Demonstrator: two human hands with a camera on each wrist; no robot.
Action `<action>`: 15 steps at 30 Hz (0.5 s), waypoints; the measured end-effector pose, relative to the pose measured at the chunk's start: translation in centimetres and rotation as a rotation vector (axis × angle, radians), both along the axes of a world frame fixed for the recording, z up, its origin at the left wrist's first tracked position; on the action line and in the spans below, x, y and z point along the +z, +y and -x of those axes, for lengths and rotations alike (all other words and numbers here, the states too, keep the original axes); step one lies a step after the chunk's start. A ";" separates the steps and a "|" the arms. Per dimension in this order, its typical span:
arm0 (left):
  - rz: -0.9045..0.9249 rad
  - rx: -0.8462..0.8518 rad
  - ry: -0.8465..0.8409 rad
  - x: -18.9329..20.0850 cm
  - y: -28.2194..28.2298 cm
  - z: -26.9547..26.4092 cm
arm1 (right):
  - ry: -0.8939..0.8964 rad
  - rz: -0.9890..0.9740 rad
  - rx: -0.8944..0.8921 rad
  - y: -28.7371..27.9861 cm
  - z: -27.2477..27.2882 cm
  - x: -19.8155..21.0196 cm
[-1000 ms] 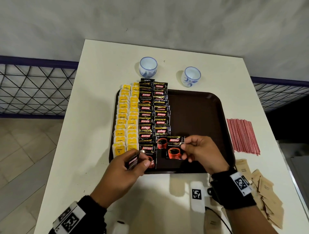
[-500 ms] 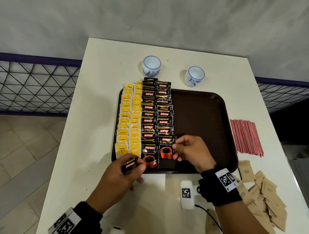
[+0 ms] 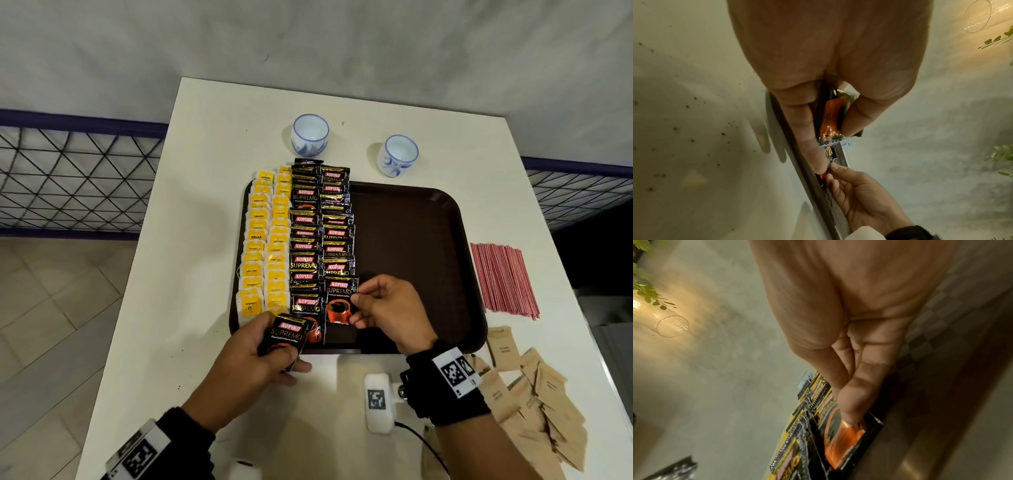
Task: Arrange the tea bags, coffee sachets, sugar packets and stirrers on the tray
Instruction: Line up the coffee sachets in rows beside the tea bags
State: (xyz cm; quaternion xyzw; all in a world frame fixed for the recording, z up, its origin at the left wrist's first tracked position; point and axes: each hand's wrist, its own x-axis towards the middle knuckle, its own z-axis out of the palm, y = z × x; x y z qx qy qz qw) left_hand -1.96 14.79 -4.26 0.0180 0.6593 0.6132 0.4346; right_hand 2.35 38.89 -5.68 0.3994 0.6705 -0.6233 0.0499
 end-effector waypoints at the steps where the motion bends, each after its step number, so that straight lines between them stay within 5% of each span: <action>1: -0.005 -0.002 0.006 0.1 0.1 0.0 | 0.007 -0.006 -0.014 0.0 -0.1 0.1; 5: -0.005 -0.010 0.056 0.4 0.6 -0.1 | 0.066 -0.198 0.042 -0.1 -0.9 1.8; 11: -0.090 -0.053 0.022 1.0 2.2 -0.5 | 0.286 0.161 0.304 -2.6 -2.5 4.6; 15: -0.144 -0.100 0.013 1.4 2.7 -1.1 | 0.316 0.282 0.175 -2.9 -3.3 3.9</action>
